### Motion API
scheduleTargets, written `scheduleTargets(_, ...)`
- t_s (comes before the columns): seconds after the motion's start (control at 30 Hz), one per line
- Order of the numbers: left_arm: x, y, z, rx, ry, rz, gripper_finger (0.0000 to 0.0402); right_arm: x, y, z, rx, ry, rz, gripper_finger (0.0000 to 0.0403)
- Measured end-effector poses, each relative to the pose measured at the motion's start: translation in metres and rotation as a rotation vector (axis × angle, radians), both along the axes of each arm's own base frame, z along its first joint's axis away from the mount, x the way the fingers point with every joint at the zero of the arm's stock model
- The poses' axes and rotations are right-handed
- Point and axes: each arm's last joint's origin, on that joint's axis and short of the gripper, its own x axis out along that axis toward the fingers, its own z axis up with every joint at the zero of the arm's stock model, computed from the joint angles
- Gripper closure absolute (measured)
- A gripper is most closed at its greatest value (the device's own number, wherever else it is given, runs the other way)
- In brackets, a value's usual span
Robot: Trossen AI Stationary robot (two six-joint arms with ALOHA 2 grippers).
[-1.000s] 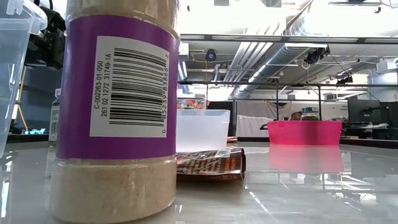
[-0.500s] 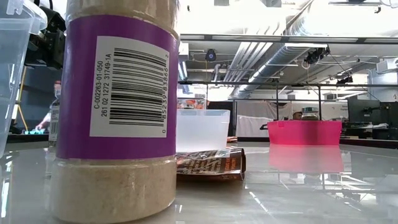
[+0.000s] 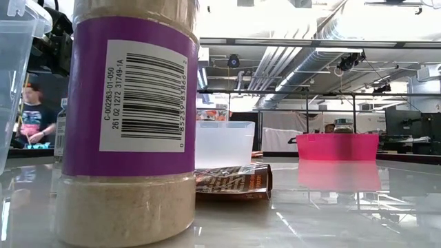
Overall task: Sort spices by type
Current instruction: Put the green seasoning bottle into the red bin
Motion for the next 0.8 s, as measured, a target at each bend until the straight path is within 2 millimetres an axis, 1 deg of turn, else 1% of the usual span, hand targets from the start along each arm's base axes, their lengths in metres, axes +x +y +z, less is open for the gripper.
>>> scheduleTargets(0.1,0.0,0.0,0.001,0.001,-0.011,0.001,0.0401,0.008,-0.014,0.015,-0.13,-0.118,-0.027,0.0052)
scheduleTargets(0.17,0.0,0.0,0.003,0.001,-0.028,0.003,0.0401,0.014,-0.024,0.022,-0.159,-0.147,-0.053,0.0052)
scheduleTargets(0.23,0.0,0.0,0.004,-0.04,-0.046,-0.005,0.0401,0.021,-0.033,0.025,-0.165,-0.153,-0.075,0.0052)
scheduleTargets(0.3,0.0,-0.001,0.006,-0.142,-0.076,-0.023,0.0401,0.027,-0.041,0.025,-0.161,-0.142,-0.093,0.0052)
scheduleTargets(0.4,-0.001,-0.001,0.014,-0.385,-0.191,-0.057,0.0401,0.034,-0.053,0.024,-0.164,-0.117,-0.115,0.0052)
scheduleTargets(0.47,-0.003,0.0,0.022,-0.522,-0.304,-0.056,0.0401,0.039,-0.063,0.023,-0.183,-0.097,-0.118,0.0052)
scheduleTargets(0.6,-0.009,0.006,0.04,-0.69,-0.572,0.076,0.0401,0.051,-0.084,0.022,-0.223,-0.032,-0.051,0.0052)
scheduleTargets(0.67,-0.009,0.008,0.05,-0.697,-0.604,0.102,0.0401,0.057,-0.099,0.021,-0.246,0.005,-0.025,0.0052)
scheduleTargets(0.73,-0.007,0.007,0.067,-0.663,-0.581,0.073,0.0401,0.062,-0.118,0.019,-0.292,0.06,0.009,0.0052)
scheduleTargets(0.8,0.001,0.008,0.086,-0.645,-0.531,0.071,0.0401,0.065,-0.14,0.017,-0.351,0.14,0.045,0.0052)
